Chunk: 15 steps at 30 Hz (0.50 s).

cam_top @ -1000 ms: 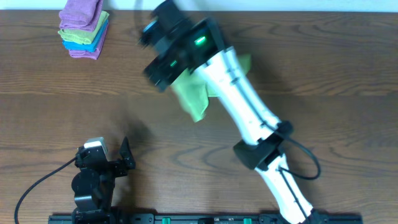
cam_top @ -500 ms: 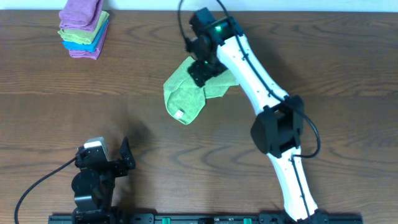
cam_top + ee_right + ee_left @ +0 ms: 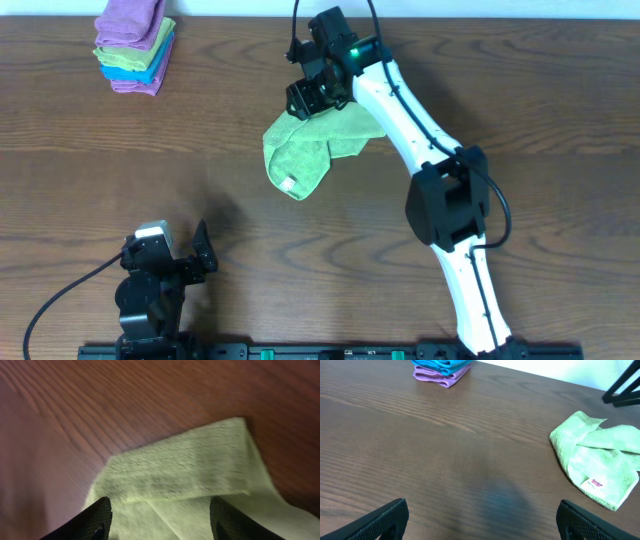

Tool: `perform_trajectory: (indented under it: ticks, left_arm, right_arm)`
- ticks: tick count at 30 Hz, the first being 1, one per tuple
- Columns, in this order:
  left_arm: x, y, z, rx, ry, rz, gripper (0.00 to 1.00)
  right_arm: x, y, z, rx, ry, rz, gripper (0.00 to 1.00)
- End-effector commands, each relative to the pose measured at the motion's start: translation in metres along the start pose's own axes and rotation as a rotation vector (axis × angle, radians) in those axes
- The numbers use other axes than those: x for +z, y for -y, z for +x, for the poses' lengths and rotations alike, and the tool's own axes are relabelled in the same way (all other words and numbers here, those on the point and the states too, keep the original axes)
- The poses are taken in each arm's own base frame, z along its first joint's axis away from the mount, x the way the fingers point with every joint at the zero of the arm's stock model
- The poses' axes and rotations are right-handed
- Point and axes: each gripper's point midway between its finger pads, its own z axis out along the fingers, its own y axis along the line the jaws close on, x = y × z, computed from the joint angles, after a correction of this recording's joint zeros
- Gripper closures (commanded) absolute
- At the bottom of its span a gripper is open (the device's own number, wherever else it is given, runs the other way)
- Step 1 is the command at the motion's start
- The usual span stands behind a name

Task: Fold the cloth

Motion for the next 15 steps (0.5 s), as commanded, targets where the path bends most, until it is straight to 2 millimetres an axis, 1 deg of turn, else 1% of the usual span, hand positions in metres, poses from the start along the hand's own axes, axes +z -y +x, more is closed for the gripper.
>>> perform_trajectory:
  ticks: [1, 3, 6, 7, 8, 9, 10, 11, 12, 13, 15]
  left_arm:
    - [0.003, -0.003, 0.008, -0.002, -0.017, -0.011, 0.05]
    - [0.003, -0.003, 0.008, -0.002, -0.017, -0.011, 0.04]
    - [0.003, -0.003, 0.008, -0.002, -0.017, -0.011, 0.05]
    - [0.003, -0.003, 0.008, -0.002, -0.017, -0.011, 0.05]
    - [0.003, -0.003, 0.008, -0.002, -0.017, -0.011, 0.05]
    - [0.003, -0.003, 0.008, -0.002, -0.017, -0.011, 0.05]
    - [0.003, -0.003, 0.008, -0.002, -0.017, -0.011, 0.05]
    - [0.003, -0.003, 0.008, -0.002, -0.017, -0.011, 0.05]
    - [0.003, -0.003, 0.008, -0.002, -0.017, -0.011, 0.05]
    - [0.003, -0.003, 0.008, -0.002, -0.017, -0.011, 0.05]
    - [0.003, -0.003, 0.008, -0.002, -0.017, -0.011, 0.05]
  right_arm:
    - [0.029, 0.010, 0.016, 0.096, -0.056, -0.026, 0.37]
    - [0.031, 0.028, 0.021, 0.142, -0.070, 0.015, 0.38]
    - [0.024, 0.048, 0.033, 0.197, -0.110, 0.056, 0.41]
    - [0.019, 0.060, 0.039, 0.217, -0.130, 0.095, 0.44]
    - [0.012, 0.072, 0.044, 0.235, -0.149, 0.134, 0.51]
    - [0.006, 0.080, 0.048, 0.254, -0.165, 0.154, 0.55]
    - [-0.001, 0.087, 0.051, 0.267, -0.178, 0.156, 0.59]
    - [-0.010, 0.093, 0.053, 0.283, -0.185, 0.160, 0.65]
    - [-0.016, 0.097, 0.053, 0.295, -0.186, 0.163, 0.70]
    - [-0.023, 0.102, 0.052, 0.305, -0.185, 0.166, 0.70]
    - [-0.035, 0.107, 0.049, 0.312, -0.178, 0.170, 0.67]
